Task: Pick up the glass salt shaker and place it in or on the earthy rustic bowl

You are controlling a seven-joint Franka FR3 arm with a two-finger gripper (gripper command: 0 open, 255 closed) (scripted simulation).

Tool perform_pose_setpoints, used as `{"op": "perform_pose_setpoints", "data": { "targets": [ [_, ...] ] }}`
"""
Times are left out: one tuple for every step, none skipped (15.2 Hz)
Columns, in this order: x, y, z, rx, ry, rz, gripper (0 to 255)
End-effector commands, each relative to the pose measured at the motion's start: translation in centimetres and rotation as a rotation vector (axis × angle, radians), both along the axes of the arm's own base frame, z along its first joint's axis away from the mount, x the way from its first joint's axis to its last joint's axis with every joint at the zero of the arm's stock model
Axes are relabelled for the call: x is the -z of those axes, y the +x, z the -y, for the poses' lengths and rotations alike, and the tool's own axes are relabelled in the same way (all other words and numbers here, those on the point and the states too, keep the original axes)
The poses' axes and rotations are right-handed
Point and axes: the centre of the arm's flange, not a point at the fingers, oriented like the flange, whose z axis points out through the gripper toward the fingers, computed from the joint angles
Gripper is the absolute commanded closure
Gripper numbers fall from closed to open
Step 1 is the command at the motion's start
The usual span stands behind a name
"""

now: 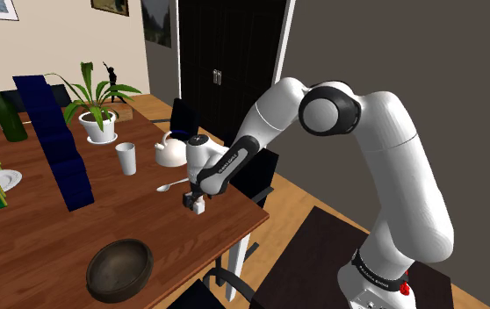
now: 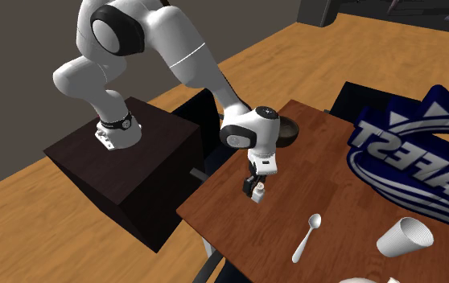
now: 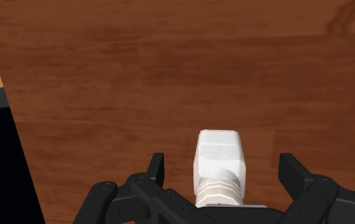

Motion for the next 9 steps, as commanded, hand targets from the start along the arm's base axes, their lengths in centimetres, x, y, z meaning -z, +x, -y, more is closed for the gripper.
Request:
{"op": "perform_pose_setpoints", "data": {
  "targets": [
    [0.13,0.0,0.04,0.0,0.0,0.001,0],
    [0.13,0.0,0.04,0.0,0.0,0.001,0],
    [0.13,0.0,0.04,0.0,0.0,0.001,0],
    [0.13,0.0,0.04,0.0,0.0,0.001,0],
    [0.13,0.0,0.04,0.0,0.0,0.001,0],
    [0.13,0.0,0.04,0.0,0.0,0.001,0],
    [0.13,0.0,0.04,0.0,0.0,0.001,255],
    [0.13,0.0,0.04,0.0,0.0,0.001,255],
    [0.13,0.0,0.04,0.0,0.0,0.001,255]
  ]
}}
